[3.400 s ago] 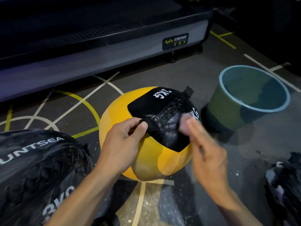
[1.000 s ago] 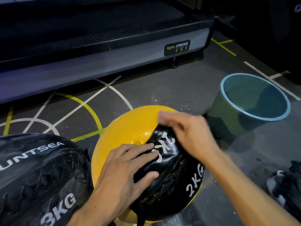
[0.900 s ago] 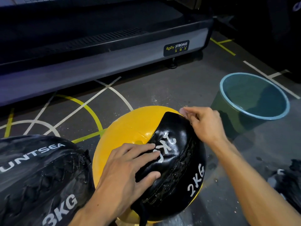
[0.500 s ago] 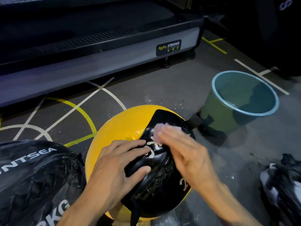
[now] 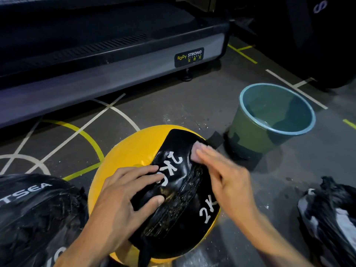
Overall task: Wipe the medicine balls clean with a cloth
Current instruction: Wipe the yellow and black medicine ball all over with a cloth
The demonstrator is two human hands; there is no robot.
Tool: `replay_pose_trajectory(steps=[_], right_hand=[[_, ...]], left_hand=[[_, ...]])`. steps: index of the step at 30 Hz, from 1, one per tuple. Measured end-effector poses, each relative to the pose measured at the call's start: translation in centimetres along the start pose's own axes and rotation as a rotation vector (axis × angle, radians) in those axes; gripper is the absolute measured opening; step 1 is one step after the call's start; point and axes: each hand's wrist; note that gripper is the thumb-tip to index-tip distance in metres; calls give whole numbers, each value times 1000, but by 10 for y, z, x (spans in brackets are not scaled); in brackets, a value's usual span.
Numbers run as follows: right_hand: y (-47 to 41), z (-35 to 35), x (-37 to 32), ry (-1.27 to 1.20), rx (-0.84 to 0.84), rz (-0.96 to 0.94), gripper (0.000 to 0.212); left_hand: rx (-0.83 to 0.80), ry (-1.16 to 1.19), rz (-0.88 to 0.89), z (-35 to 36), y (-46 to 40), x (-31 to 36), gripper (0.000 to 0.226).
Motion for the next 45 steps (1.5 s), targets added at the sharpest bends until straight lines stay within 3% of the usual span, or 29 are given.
replay_pose_trajectory(steps=[4,6,11,12,15,17,22,25,27,30,33,38,41,42,43,44,45], right_hand=[[-69,-12,43,85,-52,381,31],[-79,-11,38,19,-117,457,29],[-62,4,-19,-49,-280,106,31],[-66,4,-13,-12,-260,101,33],[-90,-4,20,82,-149,337,37],[-93,-3,13,87,-146,330,33],[-44,34,-44,-4,-453,-195,34],[-72,25,-4,30,-278,25,40],[-91,18,11,92,-224,141,34],[-87,22,9,50,-231,168,32],[-69,25,-9,-58,-161,147,31],[5,40,-58,-26,-262,-245,30],[30,53,-81,-288,-571,-467,33],[28,45,-83,-444,-654,-467,33],[22,34,-81,-426,-731,-406,31],[13,18,-81,-391,-720,-240,30],[2,3,-76,-357,-605,-84,32]], left_hand=[[3,-8,9,2,0,5,43],[1,-1,0,1,2,2,43],[-11,-27,-10,0,3,0,43],[-14,-33,-8,1,3,2,43],[-19,-31,-4,5,4,7,44],[-20,-31,-1,5,3,7,44],[10,-27,-14,3,0,1,46],[-5,1,-22,1,0,6,45],[-21,20,-32,1,0,7,43],[-32,138,-100,-5,-3,4,34],[-99,284,-168,-12,-7,3,44],[-123,412,-234,-17,-15,-1,46],[-149,401,-240,-19,-13,1,44],[-154,401,-239,-20,-13,3,44],[-154,403,-241,-20,-12,4,44],[-149,406,-247,-20,-13,4,44],[-145,415,-257,-20,-14,4,43]])
Point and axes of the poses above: each hand's wrist, its own y-axis away from the middle knuckle, its own z-axis out of the palm, x = y × z, and after that the axes turned 4 degrees about -y, right-handed
